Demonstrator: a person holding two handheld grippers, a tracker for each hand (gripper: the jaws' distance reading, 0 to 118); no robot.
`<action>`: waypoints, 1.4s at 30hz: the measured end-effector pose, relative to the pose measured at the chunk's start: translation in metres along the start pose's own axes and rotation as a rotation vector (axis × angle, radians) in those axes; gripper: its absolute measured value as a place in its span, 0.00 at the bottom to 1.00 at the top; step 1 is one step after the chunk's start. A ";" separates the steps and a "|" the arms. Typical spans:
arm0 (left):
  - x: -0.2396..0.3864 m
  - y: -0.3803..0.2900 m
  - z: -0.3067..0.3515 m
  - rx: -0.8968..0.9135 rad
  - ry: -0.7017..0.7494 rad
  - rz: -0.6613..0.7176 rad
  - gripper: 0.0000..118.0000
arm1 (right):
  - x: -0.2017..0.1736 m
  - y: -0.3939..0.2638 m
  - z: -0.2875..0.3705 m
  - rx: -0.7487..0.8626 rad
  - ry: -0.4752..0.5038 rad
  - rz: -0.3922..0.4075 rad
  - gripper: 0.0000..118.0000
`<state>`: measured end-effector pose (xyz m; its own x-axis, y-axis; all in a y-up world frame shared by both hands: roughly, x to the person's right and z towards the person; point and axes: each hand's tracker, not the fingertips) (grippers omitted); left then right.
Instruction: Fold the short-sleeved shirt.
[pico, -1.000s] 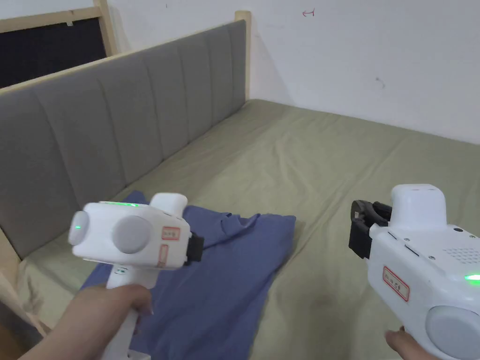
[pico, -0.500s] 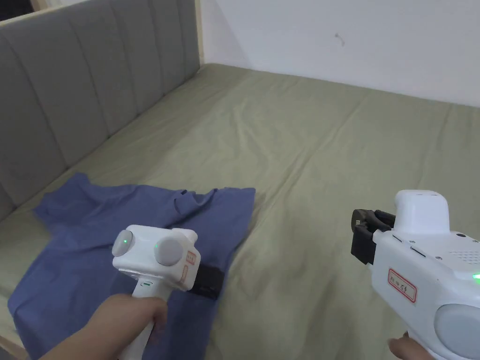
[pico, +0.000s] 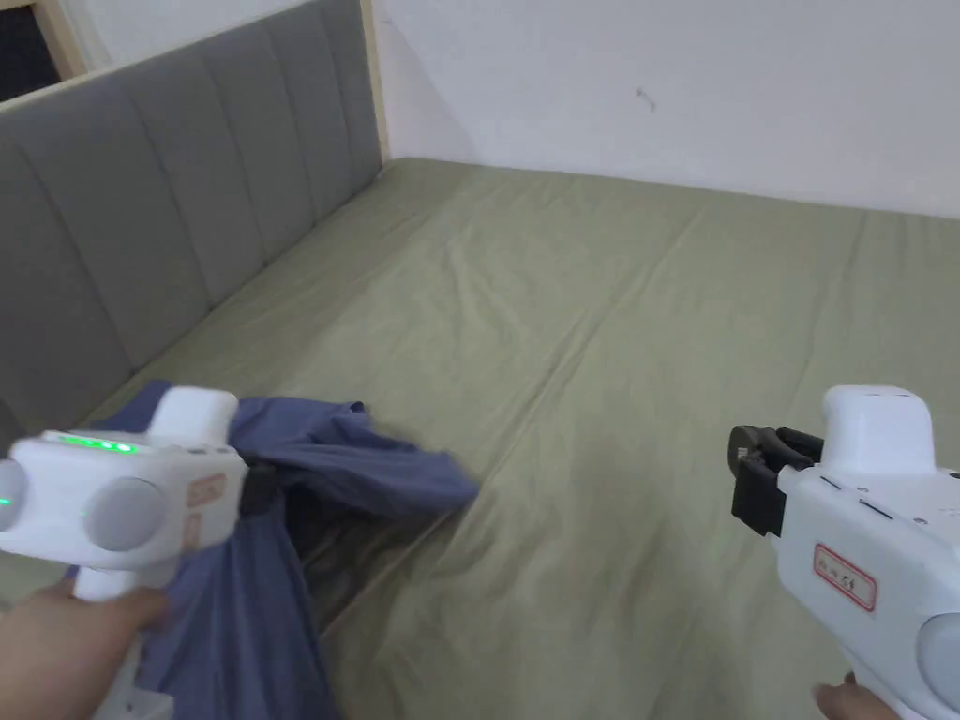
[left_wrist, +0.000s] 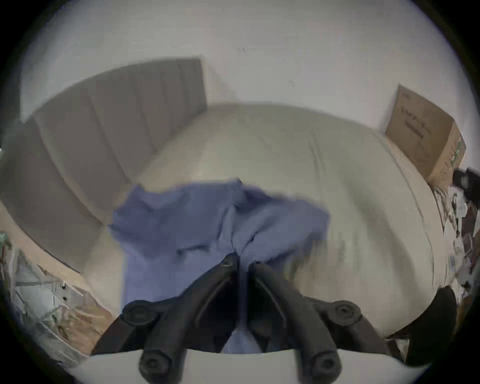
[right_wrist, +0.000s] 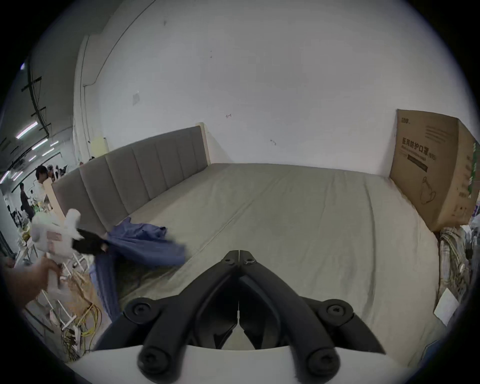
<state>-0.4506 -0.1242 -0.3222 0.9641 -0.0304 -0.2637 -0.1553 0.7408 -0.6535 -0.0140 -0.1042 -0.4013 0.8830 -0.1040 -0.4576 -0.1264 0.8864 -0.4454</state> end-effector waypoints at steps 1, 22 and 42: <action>-0.006 0.010 0.017 0.056 0.002 0.009 0.01 | 0.001 0.002 0.004 0.006 -0.003 -0.002 0.00; 0.321 0.151 0.127 0.253 -0.809 -0.252 0.00 | 0.123 0.025 0.175 0.296 -0.303 -0.070 0.00; 0.408 0.024 -0.055 -0.403 -0.772 -0.120 0.93 | 0.193 -0.054 0.145 0.049 -0.382 -0.236 0.00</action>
<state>-0.0731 -0.1551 -0.4842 0.8326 0.4772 0.2811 0.0329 0.4640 -0.8852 0.2289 -0.1067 -0.3534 0.9897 -0.1404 -0.0269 0.1123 0.8798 -0.4619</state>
